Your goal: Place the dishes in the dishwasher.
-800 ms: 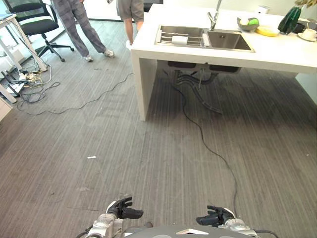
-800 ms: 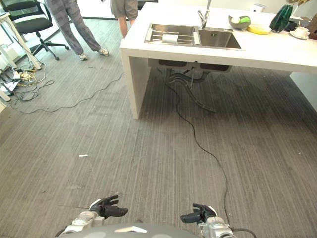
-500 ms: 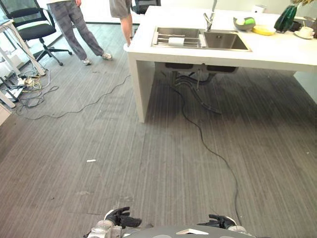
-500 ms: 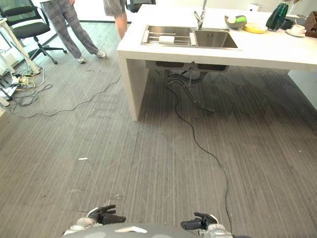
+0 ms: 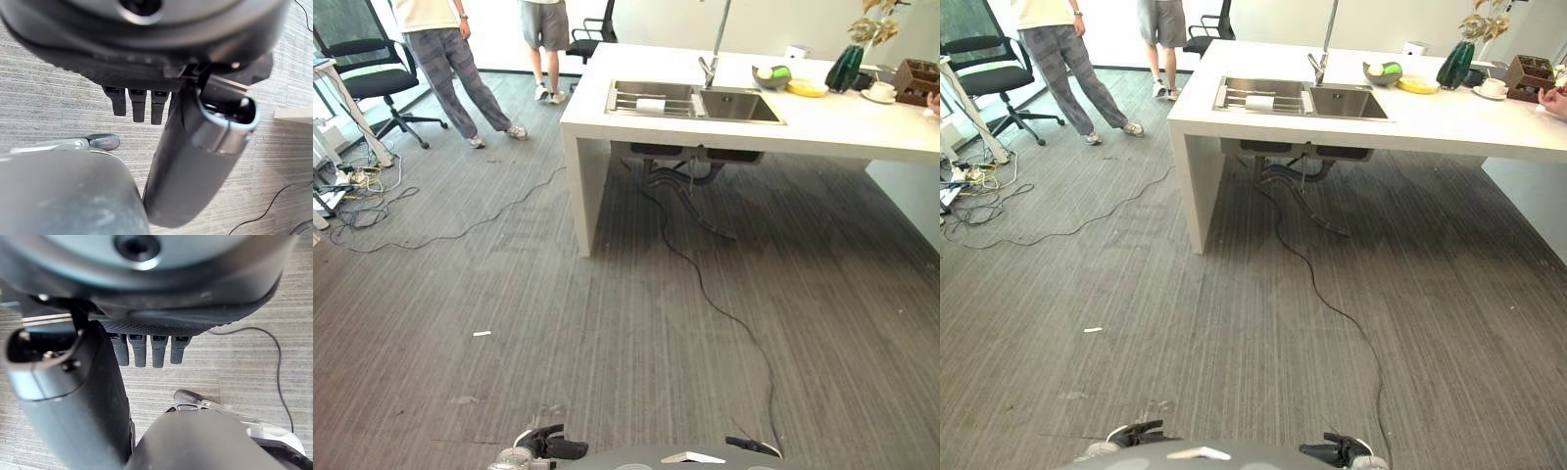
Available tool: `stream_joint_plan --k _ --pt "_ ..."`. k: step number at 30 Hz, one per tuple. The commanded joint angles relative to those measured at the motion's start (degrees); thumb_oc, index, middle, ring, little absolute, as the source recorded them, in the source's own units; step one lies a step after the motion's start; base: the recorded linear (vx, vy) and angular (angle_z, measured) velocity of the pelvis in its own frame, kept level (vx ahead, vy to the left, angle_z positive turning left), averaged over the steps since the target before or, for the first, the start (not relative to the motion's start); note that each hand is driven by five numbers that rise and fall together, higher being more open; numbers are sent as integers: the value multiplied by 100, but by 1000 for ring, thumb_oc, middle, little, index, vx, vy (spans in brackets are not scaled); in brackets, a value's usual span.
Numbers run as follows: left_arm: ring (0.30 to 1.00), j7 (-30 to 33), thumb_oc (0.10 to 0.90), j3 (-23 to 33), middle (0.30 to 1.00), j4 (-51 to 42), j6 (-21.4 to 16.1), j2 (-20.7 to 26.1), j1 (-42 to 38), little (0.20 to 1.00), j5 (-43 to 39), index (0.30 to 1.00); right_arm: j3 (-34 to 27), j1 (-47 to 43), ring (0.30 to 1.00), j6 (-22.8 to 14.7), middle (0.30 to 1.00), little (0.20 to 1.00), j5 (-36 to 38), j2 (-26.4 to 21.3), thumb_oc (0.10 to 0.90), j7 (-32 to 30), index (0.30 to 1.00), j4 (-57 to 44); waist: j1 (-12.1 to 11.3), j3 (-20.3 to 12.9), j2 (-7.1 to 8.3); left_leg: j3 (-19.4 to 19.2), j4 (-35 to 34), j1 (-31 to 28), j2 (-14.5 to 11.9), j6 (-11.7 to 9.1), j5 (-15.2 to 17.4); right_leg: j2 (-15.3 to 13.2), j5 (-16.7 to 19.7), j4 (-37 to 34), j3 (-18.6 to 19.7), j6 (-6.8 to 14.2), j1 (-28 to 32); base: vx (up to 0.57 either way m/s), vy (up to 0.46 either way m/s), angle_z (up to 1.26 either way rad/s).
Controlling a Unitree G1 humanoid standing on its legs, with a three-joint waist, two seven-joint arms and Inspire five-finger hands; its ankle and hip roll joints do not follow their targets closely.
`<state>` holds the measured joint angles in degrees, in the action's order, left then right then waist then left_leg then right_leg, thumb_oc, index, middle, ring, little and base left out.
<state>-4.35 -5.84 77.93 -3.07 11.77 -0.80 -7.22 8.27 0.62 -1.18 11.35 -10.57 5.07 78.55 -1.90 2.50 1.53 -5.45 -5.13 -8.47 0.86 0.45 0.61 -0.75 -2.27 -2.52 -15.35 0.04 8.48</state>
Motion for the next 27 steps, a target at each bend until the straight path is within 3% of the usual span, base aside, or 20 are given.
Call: stream_joint_plan --k 1,18,22,25,27 --pt "900 -161 800 -185 900 574 184 -215 -8 900 396 900 323 -1 900 283 900 900 -163 75 800 197 900 542 52 203 118 -12 13 -11 -36 -126 253 -677 840 -248 -305 721 -207 0 0 0" --pt "900 -114 800 -210 900 345 145 -201 -132 900 81 900 509 -103 900 284 900 900 -150 91 800 227 900 380 45 235 116 48 13 -40 -92 -160 291 -607 748 -244 -367 654 -127 18 -28 1" --pt "900 1 800 -187 900 -183 53 -58 -587 900 -719 900 395 -611 900 179 900 900 339 -102 800 86 900 7 56 465 -23 -22 93 71 -297 -147 130 -522 342 662 -231 497 -701 -18 -59 4" --pt "900 201 800 -238 900 -753 -37 63 -947 900 -1331 900 385 -961 900 78 900 900 715 -319 800 -94 900 -483 -15 757 115 -67 2006 986 -366 -255 546 -506 25 923 -147 260 -729 2 -169 3" --pt "900 421 800 -314 900 -1313 -138 113 -1183 900 -1746 900 376 -1167 900 44 900 900 907 -528 800 -244 900 -906 -109 1045 147 126 3422 1775 -443 -291 133 -440 -144 1018 -219 95 -666 68 -227 12"
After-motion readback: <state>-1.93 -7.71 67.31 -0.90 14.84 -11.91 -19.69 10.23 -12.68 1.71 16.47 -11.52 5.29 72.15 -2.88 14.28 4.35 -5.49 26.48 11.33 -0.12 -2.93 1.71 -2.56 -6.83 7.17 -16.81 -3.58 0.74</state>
